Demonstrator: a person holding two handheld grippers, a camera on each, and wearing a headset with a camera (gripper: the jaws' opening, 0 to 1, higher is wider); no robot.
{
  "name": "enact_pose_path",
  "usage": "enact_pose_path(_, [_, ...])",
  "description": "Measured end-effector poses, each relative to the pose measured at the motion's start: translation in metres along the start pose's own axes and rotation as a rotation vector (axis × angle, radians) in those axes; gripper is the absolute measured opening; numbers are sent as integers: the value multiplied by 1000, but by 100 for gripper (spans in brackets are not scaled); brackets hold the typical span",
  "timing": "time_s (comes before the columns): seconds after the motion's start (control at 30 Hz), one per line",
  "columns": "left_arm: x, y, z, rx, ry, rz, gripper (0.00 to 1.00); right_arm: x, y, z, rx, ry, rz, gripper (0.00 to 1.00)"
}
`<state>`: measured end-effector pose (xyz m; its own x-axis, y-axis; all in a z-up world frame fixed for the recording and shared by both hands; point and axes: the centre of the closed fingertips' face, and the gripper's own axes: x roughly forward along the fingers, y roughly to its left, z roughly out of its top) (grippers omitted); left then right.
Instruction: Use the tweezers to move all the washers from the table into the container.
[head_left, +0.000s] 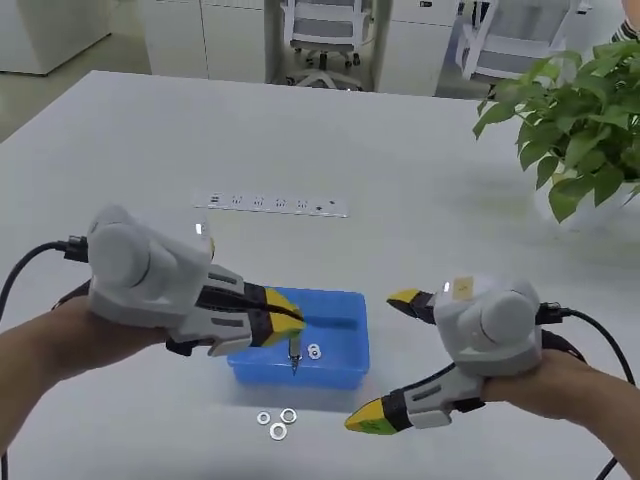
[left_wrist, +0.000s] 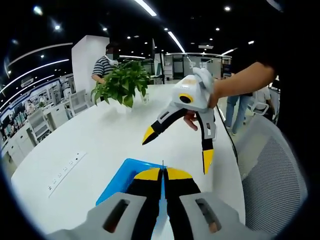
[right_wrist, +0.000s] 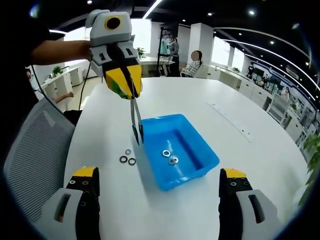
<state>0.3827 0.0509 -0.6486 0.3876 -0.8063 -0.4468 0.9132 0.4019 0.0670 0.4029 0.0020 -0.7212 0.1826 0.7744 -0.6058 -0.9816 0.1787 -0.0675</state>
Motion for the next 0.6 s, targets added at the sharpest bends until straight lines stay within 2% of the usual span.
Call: enact_pose_path(0.6, [1,-18,-21,-9,12,-22,5,-1,18,-5,-10,0,16,100])
